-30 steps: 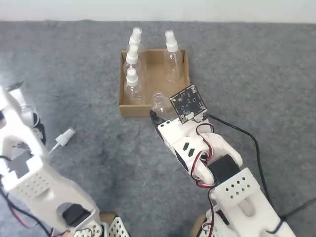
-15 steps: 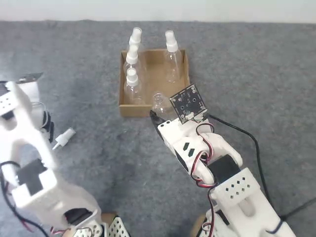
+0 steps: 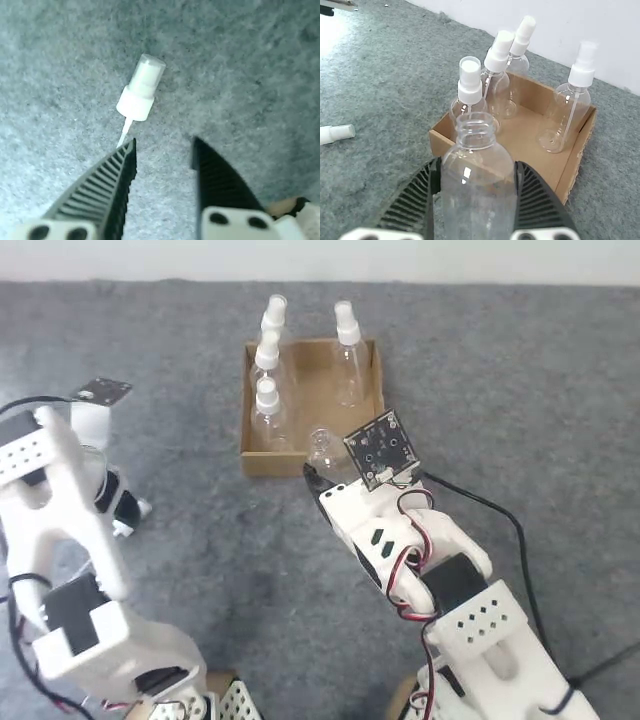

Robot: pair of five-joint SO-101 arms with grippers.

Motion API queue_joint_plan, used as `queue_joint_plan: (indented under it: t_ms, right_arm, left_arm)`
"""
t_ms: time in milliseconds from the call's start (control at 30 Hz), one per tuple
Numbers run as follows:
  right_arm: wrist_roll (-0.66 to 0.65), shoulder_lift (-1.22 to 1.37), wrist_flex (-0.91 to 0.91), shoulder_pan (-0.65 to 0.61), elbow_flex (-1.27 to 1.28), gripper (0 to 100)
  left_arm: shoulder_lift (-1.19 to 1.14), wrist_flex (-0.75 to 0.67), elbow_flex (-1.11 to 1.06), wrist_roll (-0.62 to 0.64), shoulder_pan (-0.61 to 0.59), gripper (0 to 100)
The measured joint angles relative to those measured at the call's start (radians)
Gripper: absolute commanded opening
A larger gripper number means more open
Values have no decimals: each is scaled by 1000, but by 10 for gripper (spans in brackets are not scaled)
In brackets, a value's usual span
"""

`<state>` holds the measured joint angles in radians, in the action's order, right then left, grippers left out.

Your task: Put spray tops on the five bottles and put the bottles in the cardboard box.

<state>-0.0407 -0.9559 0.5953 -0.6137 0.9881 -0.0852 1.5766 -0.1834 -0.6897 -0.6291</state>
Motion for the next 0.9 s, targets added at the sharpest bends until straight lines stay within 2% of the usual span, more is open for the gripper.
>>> queue_joint_plan:
  t_ms: [333,567,733,900]
  right_arm:
    - [0,0,0,0,0,18]
    - [0,0,0,0,0,18]
    - [0,0,0,0,0,18]
    - [0,0,0,0,0,18]
  left_arm:
    - [-97,-121,0,-181,0,239]
    - [-176,-222,0,-195,15,235]
    - [-207,-233,0,-195,68,160]
    - [-227,-233,0,-195,94,152]
